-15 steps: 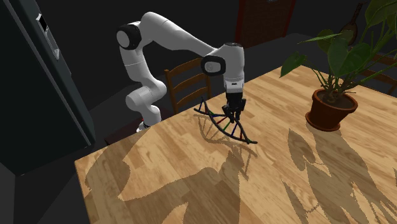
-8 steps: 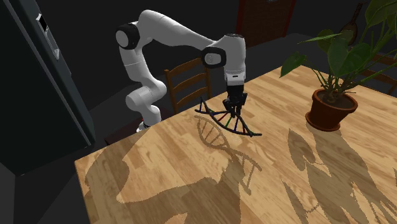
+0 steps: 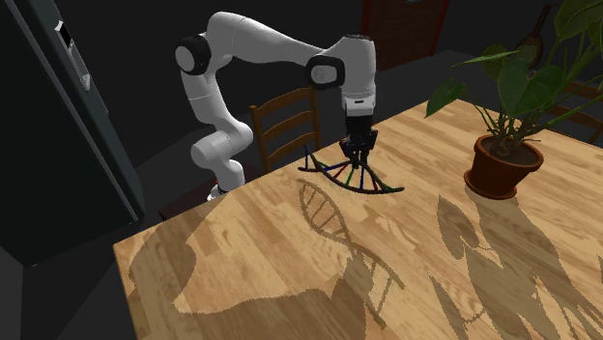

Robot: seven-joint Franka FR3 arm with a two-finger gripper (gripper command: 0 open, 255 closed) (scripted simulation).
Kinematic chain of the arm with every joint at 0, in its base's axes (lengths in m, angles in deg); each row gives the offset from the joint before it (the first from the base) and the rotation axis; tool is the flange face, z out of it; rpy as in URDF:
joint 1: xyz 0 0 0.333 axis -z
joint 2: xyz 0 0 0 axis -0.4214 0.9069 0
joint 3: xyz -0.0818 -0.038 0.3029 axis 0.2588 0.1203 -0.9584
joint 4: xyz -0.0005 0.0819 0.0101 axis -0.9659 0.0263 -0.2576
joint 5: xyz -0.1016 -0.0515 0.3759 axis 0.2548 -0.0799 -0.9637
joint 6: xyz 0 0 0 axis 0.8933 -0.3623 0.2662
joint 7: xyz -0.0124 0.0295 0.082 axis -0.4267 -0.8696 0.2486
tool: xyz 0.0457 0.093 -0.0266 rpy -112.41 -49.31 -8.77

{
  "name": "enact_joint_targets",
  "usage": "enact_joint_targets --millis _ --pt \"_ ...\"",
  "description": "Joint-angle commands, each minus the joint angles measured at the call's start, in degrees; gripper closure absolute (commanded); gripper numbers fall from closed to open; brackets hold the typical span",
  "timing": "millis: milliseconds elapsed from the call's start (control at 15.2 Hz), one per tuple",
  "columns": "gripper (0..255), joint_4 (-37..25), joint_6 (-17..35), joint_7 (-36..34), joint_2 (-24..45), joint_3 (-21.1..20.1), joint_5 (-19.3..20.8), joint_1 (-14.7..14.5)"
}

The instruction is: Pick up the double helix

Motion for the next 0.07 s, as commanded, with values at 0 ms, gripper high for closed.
enact_joint_targets --millis 0 --pt "255 -0.6 -0.6 0.0 0.0 0.0 0.0 0.0"
